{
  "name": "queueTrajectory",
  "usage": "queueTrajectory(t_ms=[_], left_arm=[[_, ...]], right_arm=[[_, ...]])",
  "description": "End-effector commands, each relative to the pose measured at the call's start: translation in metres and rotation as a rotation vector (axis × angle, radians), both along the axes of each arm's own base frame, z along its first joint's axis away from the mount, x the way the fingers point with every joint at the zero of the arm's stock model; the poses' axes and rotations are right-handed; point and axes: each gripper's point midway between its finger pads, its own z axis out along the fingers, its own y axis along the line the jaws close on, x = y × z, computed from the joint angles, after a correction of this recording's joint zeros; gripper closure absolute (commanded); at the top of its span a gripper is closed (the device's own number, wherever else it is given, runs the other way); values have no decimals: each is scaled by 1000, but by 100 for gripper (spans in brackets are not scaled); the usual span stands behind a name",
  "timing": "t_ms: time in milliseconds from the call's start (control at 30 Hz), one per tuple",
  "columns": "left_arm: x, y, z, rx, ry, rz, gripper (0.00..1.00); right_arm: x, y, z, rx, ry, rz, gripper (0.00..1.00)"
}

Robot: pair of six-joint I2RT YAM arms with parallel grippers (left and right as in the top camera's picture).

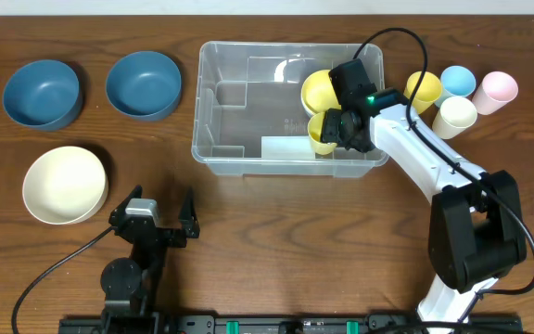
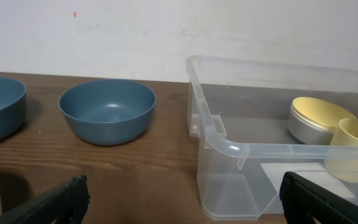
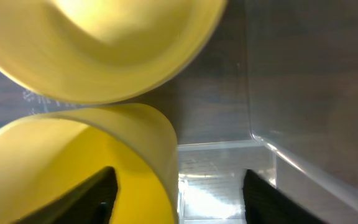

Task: Pack container
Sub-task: 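Carry the yellow cup into the container beside the bowls and release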

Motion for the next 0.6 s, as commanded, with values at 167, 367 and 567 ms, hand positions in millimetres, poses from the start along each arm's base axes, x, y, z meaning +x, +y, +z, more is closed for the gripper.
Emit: queueTrajectory(t_ms=[167, 367, 567], left_arm=[[-1, -1, -15, -2, 46, -6, 2], [-1, -1, -15, -2, 46, -6, 2], [-1, -1, -15, -2, 46, -6, 2]], right_arm=[[28, 17, 67, 42, -120, 57, 16], [36, 7, 129, 32, -191, 34, 17], [45, -72, 166, -55, -236, -174, 18]])
